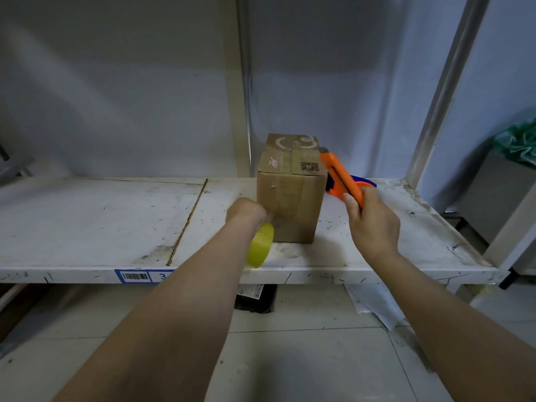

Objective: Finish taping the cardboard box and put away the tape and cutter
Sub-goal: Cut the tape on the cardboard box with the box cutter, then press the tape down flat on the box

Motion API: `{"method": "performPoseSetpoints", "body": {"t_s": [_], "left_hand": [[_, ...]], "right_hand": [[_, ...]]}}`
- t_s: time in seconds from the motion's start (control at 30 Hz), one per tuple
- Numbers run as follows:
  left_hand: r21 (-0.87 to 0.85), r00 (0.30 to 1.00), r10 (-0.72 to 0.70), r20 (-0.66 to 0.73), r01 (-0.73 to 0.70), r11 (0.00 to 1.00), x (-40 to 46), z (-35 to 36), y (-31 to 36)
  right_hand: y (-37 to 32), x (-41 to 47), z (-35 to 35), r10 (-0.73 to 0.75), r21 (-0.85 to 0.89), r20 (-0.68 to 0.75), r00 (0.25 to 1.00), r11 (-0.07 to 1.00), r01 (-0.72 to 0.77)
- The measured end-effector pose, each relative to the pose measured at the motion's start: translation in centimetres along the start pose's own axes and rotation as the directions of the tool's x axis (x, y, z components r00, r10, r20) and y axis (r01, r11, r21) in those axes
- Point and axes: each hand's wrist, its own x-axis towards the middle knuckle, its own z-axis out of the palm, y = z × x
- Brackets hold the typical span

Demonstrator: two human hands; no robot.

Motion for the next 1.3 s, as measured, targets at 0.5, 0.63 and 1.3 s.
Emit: {"method": "performPoseSetpoints", "body": {"t_s": [0.5,0.63,1.3], "left_hand": [[0.635,0.972,0.217,-0.088,-0.113,0.765,2.6,2.1,-4.9],[0.684,0.971,0.229,-0.067,-0.122,0.719,3.0,2.4,-5.2],[0.357,0.718,0.495,-0.489,-0.353,0.865,0.6,-0.1,-1.3]], "right_hand": [[1.1,-0.7,8.0,0.646,-0.236,0.379,0.662,0.759,-0.606],[1.4,-0.9,8.4,0.684,-0.344,0.329,0.651,0.729,-0.592],[-4.2,1.7,4.4,0.125,0.144,-0.104,0.987,0.984,-0.110]]}}
